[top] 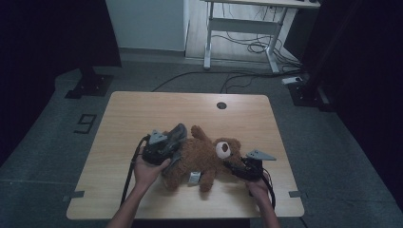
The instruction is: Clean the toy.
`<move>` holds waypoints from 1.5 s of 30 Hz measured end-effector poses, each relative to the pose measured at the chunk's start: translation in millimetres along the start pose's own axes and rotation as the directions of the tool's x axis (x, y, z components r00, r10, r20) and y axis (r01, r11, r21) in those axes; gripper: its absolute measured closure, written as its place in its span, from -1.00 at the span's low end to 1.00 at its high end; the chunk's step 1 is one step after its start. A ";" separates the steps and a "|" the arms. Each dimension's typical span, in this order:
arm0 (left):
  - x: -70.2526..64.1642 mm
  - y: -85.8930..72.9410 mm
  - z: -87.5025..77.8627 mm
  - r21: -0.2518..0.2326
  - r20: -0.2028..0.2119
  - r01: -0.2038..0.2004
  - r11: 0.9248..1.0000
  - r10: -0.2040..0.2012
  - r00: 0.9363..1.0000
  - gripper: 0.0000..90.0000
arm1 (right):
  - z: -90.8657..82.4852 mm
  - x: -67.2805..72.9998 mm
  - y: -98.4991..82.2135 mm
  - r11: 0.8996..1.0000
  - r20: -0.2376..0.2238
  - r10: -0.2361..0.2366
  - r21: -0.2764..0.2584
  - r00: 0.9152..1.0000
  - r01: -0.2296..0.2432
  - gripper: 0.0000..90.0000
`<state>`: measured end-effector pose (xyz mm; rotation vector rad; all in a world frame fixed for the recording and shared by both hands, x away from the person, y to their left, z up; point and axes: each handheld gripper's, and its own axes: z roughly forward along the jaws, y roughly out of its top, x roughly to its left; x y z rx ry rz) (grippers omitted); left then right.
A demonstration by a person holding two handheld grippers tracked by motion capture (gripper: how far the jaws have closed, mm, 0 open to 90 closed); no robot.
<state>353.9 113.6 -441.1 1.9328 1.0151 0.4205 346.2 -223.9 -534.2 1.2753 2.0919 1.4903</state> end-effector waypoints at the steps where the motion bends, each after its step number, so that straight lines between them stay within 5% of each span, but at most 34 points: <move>1: -8.0 7.3 4.4 0.002 0.006 -0.017 1.000 0.017 1.000 0.66 | -0.2 0.2 -0.1 1.000 0.000 0.000 0.000 1.000 0.000 -0.02; 6: -46.2 34.8 40.5 0.039 0.056 -0.081 0.996 0.079 0.995 0.66 | -0.2 0.2 -0.4 1.000 0.001 -0.001 -0.002 1.000 0.001 -0.02; 11: -88.3 45.7 86.5 0.110 0.109 -0.148 0.983 0.136 0.985 0.66 | -0.5 0.6 -1.1 1.000 0.004 -0.009 -0.004 1.000 0.009 -0.02; 14: -93.6 47.0 95.0 0.121 0.091 -0.149 0.981 0.138 0.986 0.66 | -0.3 -1.2 -2.2 1.000 0.015 0.008 0.000 1.000 -0.008 -0.01; 16: -85.0 46.6 94.0 0.146 0.091 -0.133 0.980 0.121 0.989 0.66 | 0.0 -2.8 -2.9 1.000 0.007 0.017 -0.008 1.000 -0.017 -0.01; 18: -75.8 40.9 94.1 0.185 0.042 -0.148 0.972 0.143 0.989 0.66 | -0.3 -0.9 -2.1 1.000 0.012 0.003 -0.001 1.000 -0.003 0.00; 21: -52.9 28.1 87.2 0.153 0.086 -0.051 0.987 0.039 0.996 0.67 | 0.5 1.0 -2.0 1.000 0.013 -0.011 -0.001 1.000 0.011 0.00; 26: -42.5 23.1 70.8 0.121 0.064 -0.055 0.991 0.048 0.997 0.67 | 2.4 6.0 -1.7 1.000 0.016 -0.023 0.004 1.000 0.023 0.00; 32: -11.4 19.8 48.2 0.117 0.005 -0.016 0.993 0.015 1.000 0.67 | 2.2 5.5 -1.7 1.000 0.014 -0.017 0.005 1.000 0.017 0.00; 45: 57.2 -42.8 21.8 0.143 -0.133 0.112 0.983 -0.093 0.987 0.66 | 2.9 5.3 -2.5 1.000 0.017 -0.007 -0.004 1.000 0.007 0.01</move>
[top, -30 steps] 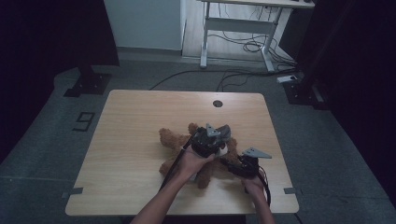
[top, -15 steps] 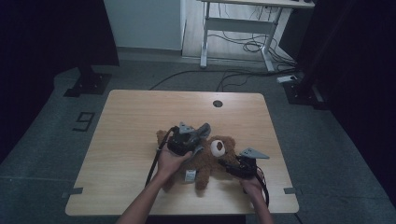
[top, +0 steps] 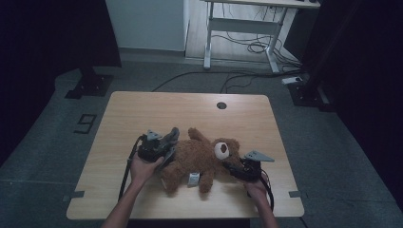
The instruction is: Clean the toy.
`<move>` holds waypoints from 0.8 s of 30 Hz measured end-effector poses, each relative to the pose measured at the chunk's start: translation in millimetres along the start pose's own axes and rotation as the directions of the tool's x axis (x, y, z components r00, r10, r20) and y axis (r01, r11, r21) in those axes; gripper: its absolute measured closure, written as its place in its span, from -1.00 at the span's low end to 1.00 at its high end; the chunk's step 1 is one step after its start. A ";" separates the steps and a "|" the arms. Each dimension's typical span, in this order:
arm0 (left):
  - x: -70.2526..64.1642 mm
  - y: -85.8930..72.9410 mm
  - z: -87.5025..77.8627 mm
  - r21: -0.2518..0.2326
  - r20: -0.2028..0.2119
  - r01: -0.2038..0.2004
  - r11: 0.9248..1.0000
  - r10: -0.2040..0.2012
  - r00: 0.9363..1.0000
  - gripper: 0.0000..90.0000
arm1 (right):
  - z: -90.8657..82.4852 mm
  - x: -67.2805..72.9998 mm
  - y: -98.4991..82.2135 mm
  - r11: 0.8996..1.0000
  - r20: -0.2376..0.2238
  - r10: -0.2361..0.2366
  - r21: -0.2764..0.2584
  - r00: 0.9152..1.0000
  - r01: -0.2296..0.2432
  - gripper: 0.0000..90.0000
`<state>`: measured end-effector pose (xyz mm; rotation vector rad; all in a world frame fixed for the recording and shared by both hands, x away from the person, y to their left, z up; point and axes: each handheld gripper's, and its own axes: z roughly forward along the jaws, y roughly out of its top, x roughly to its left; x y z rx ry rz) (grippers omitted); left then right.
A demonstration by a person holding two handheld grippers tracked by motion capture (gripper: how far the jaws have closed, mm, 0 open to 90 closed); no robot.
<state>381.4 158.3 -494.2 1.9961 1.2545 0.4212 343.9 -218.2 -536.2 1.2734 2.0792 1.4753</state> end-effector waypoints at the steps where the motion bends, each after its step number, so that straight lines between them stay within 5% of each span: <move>1: 4.9 -5.2 1.3 0.008 -0.006 0.013 1.000 -0.013 1.000 0.66 | 0.0 0.0 -0.1 1.000 0.001 0.001 -0.001 1.000 -0.001 0.01; 6: 15.3 -15.1 3.8 0.013 0.011 0.059 0.998 -0.060 0.998 0.66 | 0.2 -0.6 -0.6 1.000 0.005 0.007 -0.004 1.000 -0.007 0.02; 11: 10.0 2.9 -7.9 -0.061 0.028 0.060 0.996 -0.059 0.998 0.66 | 0.2 -1.0 -0.9 1.000 0.022 0.017 -0.005 1.000 -0.017 0.04; 18: -31.8 31.2 -38.8 -0.182 0.108 -0.026 0.983 0.046 0.993 0.65 | 0.9 1.3 -1.0 1.000 0.052 0.025 -0.013 0.998 -0.025 0.05; 21: -53.8 27.7 -42.4 -0.185 0.149 -0.076 0.980 0.105 0.983 0.65 | 0.8 0.9 -0.4 1.000 0.061 0.028 -0.013 0.998 -0.028 0.06; 24: -67.5 18.6 -32.2 -0.140 0.179 -0.098 0.985 0.123 0.976 0.65 | 0.9 -0.3 -0.3 0.999 0.081 0.034 -0.018 0.996 -0.032 0.06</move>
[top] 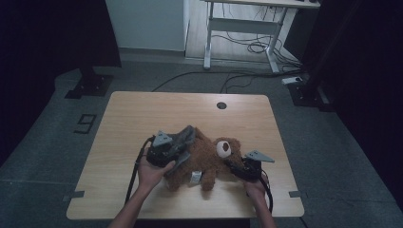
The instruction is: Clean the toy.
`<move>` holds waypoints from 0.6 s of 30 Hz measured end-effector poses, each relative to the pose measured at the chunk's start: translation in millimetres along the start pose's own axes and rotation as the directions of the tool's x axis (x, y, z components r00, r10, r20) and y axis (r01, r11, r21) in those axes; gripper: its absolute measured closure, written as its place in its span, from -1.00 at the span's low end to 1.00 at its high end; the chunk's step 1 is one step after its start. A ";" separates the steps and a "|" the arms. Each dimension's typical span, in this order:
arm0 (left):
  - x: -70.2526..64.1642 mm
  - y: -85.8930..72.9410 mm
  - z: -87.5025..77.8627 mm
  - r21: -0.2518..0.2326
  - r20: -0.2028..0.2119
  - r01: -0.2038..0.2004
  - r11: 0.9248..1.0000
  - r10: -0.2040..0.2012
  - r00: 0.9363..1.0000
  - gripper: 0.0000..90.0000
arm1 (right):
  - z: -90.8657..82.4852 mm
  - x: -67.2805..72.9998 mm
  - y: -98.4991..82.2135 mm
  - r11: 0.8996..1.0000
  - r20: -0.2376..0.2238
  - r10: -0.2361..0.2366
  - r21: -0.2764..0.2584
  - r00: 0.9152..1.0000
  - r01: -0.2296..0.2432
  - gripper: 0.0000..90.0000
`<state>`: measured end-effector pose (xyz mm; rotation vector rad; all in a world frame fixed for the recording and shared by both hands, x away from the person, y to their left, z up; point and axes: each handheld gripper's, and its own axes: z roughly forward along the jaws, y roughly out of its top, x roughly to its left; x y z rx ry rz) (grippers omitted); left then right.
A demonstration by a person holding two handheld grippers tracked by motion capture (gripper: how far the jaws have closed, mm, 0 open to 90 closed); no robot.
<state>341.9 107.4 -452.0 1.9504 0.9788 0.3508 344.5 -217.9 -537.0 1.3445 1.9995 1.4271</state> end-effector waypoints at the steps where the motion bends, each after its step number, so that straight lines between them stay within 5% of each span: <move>1: -0.8 -2.4 4.4 0.016 -0.004 -0.003 1.000 0.003 1.000 0.65 | 0.1 -0.5 0.0 1.000 0.003 0.002 -0.003 1.000 -0.002 0.06; 11: 32.8 -22.9 26.3 0.084 -0.052 0.085 0.993 -0.081 0.995 0.66 | 0.1 -1.8 0.2 1.000 0.012 0.017 -0.009 1.000 -0.017 0.06; 12: 36.7 -29.2 28.1 0.117 -0.077 0.077 0.990 -0.068 0.995 0.66 | -0.1 -2.0 0.1 1.000 0.011 0.016 -0.008 1.000 -0.016 0.06; 16: 53.3 -66.4 39.1 0.213 -0.086 0.137 0.968 -0.121 0.989 0.66 | -0.4 -2.4 -0.3 1.000 0.006 0.017 -0.011 1.000 -0.017 0.06; 18: 58.8 -73.2 35.3 0.170 -0.049 0.174 0.970 -0.168 0.985 0.66 | -0.7 -3.5 -0.7 1.000 0.001 0.019 -0.011 1.000 -0.019 0.06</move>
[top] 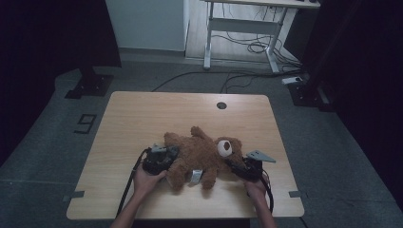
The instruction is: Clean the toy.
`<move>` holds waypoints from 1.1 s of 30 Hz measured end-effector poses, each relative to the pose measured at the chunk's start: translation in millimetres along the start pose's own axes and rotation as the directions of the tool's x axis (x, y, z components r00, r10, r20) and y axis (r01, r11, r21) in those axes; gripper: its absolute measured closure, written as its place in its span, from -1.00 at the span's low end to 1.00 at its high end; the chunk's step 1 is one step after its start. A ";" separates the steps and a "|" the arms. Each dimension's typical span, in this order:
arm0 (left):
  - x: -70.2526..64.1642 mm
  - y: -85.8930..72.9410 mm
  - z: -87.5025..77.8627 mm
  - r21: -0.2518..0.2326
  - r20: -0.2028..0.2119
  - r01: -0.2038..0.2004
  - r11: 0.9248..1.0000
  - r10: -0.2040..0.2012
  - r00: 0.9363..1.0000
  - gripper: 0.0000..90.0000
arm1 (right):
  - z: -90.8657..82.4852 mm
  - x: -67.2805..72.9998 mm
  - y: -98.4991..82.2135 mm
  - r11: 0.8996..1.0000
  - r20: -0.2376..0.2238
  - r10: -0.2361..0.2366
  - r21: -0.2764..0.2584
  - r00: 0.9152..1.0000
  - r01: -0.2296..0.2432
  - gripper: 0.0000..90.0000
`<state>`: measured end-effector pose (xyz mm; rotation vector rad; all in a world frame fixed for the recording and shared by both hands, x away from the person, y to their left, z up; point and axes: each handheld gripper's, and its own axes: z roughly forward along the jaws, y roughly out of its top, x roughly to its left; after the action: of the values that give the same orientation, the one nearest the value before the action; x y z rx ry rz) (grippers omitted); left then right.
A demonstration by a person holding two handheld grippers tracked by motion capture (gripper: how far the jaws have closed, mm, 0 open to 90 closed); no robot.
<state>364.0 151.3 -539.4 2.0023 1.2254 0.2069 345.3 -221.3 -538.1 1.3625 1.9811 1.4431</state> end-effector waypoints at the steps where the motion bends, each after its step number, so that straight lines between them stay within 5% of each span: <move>1: 0.2 0.4 -1.4 0.001 -0.002 -0.002 1.000 0.002 1.000 0.66 | -0.3 -0.7 -0.3 1.000 -0.004 0.003 0.000 1.000 -0.003 0.06; 5: -6.0 12.2 -16.8 -0.037 -0.026 -0.044 0.998 0.043 0.999 0.66 | -0.4 -0.6 -0.4 1.000 -0.003 0.005 -0.002 1.000 -0.005 0.06; 13: -37.8 43.8 -48.3 -0.175 0.055 -0.089 0.981 0.100 0.993 0.66 | -0.7 -0.3 -0.7 1.000 -0.005 0.006 -0.003 1.000 -0.006 0.06; 16: -54.4 50.8 -41.8 -0.163 0.064 -0.133 0.978 0.145 0.987 0.66 | -0.7 -0.3 -0.9 1.000 -0.005 0.007 -0.003 1.000 -0.007 0.06; 19: -60.9 47.5 -27.8 -0.150 0.050 -0.133 0.980 0.141 0.989 0.66 | -0.7 -0.6 -1.0 1.000 -0.004 0.009 -0.003 1.000 -0.009 0.06; 21: -57.5 41.4 -21.6 -0.139 0.053 -0.125 0.982 0.133 0.990 0.66 | -0.6 -0.3 -1.0 1.000 -0.003 0.007 -0.004 1.000 -0.007 0.06; 23: -49.7 35.8 -21.7 -0.141 0.081 -0.071 0.987 0.083 0.993 0.66 | -0.5 0.5 -0.9 1.000 -0.003 0.000 -0.003 1.000 0.000 0.06; 27: -39.3 18.8 -16.2 -0.066 0.009 -0.071 0.995 0.072 0.997 0.66 | -0.9 1.1 -0.9 1.000 -0.002 -0.003 0.000 1.000 0.003 0.06; 33: -25.5 6.5 -7.1 -0.012 0.007 -0.045 0.999 0.045 0.999 0.66 | -0.5 1.1 -0.8 1.000 -0.002 0.001 -0.003 1.000 -0.001 0.06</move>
<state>351.6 132.6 -523.9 2.0201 1.1721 0.2280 344.0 -220.7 -538.3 1.3611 1.9790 1.4477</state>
